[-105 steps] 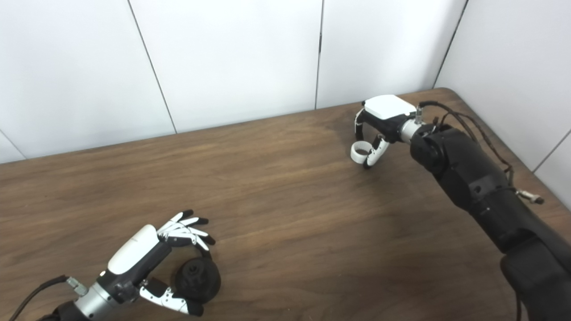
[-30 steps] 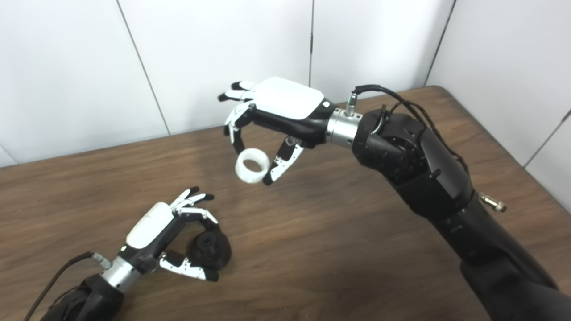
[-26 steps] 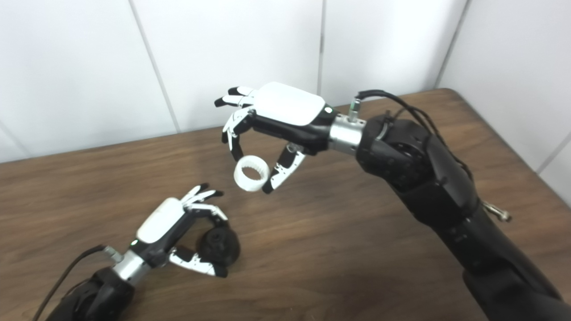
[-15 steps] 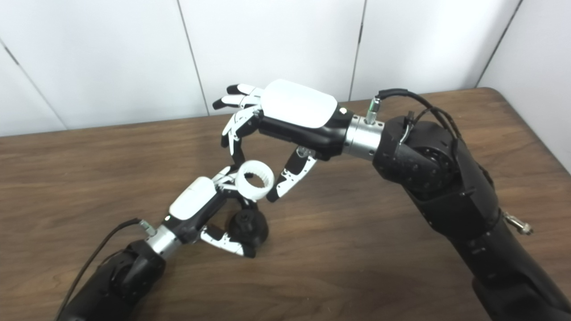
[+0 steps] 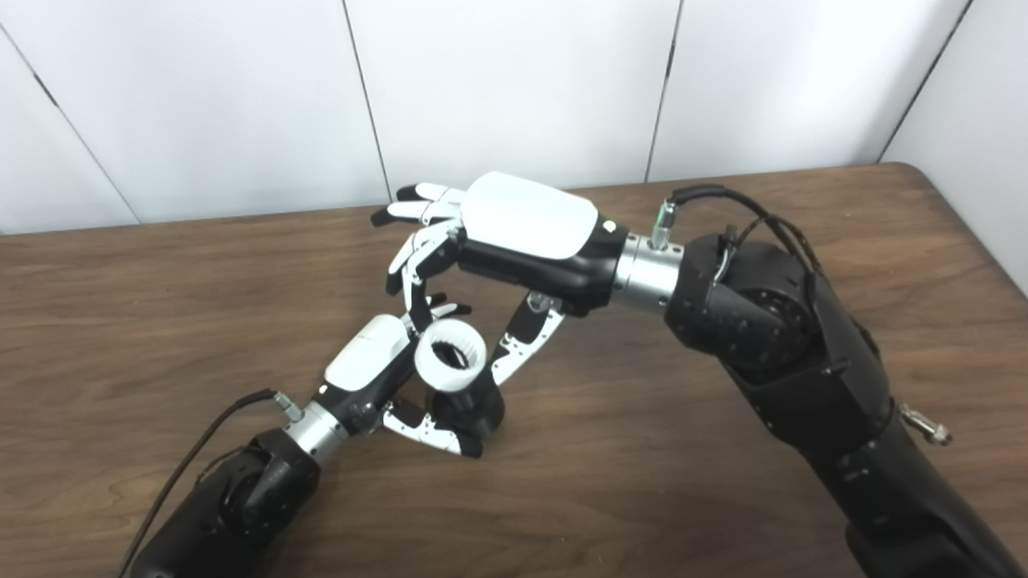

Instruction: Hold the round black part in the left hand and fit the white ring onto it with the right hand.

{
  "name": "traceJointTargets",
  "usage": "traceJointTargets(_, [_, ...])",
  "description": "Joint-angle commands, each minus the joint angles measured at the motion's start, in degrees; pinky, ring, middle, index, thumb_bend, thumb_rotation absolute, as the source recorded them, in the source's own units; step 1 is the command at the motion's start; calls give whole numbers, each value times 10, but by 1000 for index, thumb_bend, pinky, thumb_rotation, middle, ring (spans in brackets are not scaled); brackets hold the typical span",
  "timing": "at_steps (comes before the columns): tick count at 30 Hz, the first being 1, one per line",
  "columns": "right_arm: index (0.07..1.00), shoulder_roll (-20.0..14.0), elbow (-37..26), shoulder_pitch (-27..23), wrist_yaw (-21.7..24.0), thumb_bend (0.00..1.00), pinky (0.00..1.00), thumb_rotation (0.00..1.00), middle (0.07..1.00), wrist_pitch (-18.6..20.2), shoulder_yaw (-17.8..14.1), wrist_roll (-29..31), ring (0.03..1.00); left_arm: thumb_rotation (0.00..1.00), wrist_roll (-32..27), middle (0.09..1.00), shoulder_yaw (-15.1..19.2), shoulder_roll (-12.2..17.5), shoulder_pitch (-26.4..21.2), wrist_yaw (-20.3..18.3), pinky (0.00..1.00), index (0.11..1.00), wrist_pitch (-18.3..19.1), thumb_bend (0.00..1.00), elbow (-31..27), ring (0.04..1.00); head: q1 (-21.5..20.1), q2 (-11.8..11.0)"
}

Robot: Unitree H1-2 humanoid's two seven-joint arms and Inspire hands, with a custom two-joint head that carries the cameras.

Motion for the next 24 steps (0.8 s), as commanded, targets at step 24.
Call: traceJointTargets(24, [479, -4, 52, 21, -18, 524, 1000, 136, 730, -60, -6, -16, 951, 62, 7, 726, -12, 6, 33, -55, 1000, 482, 5, 523, -49, 906, 13, 9])
